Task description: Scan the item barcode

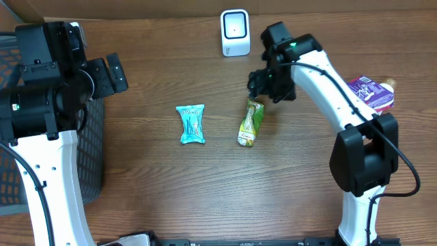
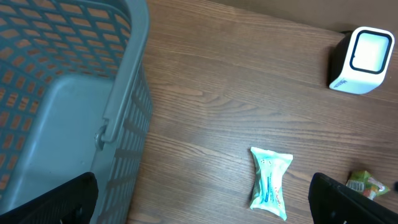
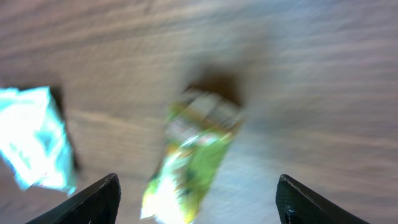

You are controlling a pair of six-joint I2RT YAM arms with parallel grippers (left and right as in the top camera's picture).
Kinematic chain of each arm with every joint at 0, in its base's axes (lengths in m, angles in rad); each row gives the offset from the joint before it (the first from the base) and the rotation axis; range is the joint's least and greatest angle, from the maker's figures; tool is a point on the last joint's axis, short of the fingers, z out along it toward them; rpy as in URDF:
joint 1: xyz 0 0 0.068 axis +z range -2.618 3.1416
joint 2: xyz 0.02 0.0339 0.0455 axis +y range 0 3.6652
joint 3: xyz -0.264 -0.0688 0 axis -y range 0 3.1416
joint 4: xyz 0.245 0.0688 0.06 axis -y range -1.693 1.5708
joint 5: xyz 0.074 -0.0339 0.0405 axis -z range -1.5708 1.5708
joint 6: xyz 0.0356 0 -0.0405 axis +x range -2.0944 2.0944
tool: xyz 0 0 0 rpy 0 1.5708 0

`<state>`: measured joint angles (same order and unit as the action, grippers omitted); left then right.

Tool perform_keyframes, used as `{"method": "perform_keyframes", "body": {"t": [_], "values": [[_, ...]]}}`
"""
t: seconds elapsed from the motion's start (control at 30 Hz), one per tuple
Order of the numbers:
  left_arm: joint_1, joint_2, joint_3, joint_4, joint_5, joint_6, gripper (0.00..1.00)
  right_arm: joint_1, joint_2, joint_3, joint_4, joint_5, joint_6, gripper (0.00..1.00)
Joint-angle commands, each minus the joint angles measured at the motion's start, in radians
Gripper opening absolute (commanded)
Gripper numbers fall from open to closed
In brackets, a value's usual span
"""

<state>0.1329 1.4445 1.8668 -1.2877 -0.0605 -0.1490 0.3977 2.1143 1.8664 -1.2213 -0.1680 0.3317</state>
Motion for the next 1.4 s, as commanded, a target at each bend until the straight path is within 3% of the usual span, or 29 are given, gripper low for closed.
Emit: {"method": "perform_keyframes", "body": {"t": [0.0,0.1,0.23,0.4,0.53,0.63,0.93,1.1,1.27,1.37], "values": [[0.003,0.002,0.002,0.002,0.006,0.019,1.00,0.080,-0.018,-0.022,-0.009,-0.047,0.118,0.82],[0.003,0.002,0.002,0.002,0.006,0.019,1.00,0.138,-0.017,-0.100,0.000,0.072,0.239,0.88],[0.003,0.002,0.002,0.002,0.006,0.019,1.00,0.157,-0.017,-0.186,0.033,0.089,0.269,0.88],[0.003,0.002,0.002,0.002,0.006,0.019,1.00,0.158,-0.017,-0.238,0.047,0.090,0.280,0.83],[0.003,0.002,0.002,0.002,0.006,0.019,1.00,0.158,-0.017,-0.243,0.047,0.159,0.279,0.70],[0.003,0.002,0.002,0.002,0.006,0.019,0.99,0.159,-0.017,-0.243,0.048,0.205,0.278,0.70],[0.003,0.002,0.002,0.002,0.005,0.019,1.00,0.150,-0.016,-0.244,0.045,0.235,0.093,0.69],[0.003,0.002,0.002,0.002,0.005,0.019,1.00,0.143,-0.016,-0.248,0.060,0.135,0.033,0.67],[0.003,0.002,0.002,0.002,0.006,0.019,1.00,0.149,-0.016,-0.313,0.156,0.091,0.061,0.67],[0.003,0.002,0.002,0.002,0.006,0.019,1.00,0.142,-0.016,-0.336,0.169,0.092,0.062,0.61]]}}
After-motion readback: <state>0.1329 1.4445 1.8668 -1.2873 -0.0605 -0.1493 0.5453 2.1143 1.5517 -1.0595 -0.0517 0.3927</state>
